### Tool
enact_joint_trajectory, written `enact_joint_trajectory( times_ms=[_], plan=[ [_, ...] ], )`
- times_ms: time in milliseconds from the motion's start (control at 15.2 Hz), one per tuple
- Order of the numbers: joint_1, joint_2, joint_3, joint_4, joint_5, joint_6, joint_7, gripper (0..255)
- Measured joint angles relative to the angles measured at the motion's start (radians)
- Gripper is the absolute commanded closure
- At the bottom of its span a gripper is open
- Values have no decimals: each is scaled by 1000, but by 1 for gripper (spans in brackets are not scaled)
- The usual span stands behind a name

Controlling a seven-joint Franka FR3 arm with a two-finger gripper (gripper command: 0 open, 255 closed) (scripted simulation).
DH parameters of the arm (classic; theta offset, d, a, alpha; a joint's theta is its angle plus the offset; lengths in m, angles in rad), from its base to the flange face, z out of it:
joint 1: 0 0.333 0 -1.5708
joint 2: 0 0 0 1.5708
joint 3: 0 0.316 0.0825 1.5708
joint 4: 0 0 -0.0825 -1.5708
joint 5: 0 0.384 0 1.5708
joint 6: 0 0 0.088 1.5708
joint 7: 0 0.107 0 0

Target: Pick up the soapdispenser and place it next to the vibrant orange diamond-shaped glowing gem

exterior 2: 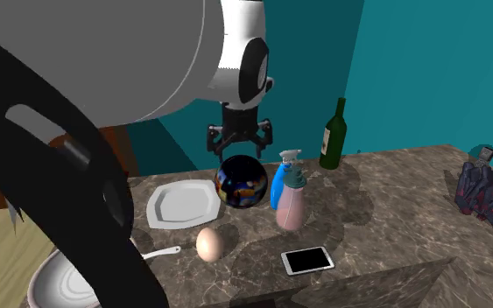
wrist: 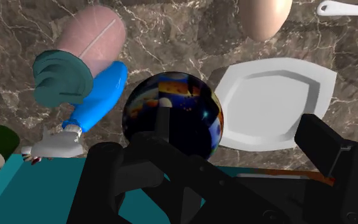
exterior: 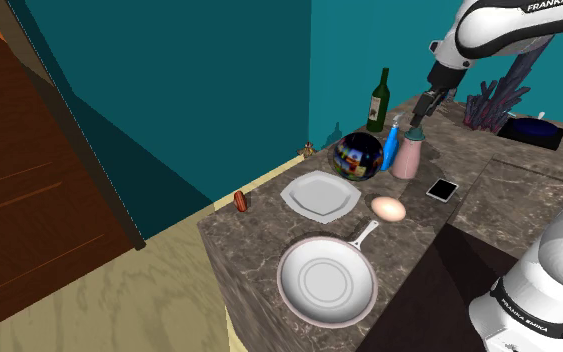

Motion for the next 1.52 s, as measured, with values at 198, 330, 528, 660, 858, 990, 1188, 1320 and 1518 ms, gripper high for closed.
enact_joint_trajectory(
  times_ms=[198, 330, 528, 660, 858, 990, 1188, 1320, 1518],
  plan=[
    [-8, 73, -63, 6, 0, 72, -57, 0],
    [-8, 132, -110, 26, 10, 114, -103, 0],
    [-4, 220, -176, 38, 37, 192, -170, 0],
    [4, 284, -219, 64, 68, 227, -220, 0],
    [22, 400, -286, 118, 146, 279, -315, 0],
    [30, 481, -325, 153, 216, 310, -386, 0],
    [32, 541, -344, 170, 277, 338, -443, 0],
    [35, 569, -345, 166, 307, 362, -465, 0],
    [37, 612, -344, 162, 357, 397, -502, 0]
  ],
)
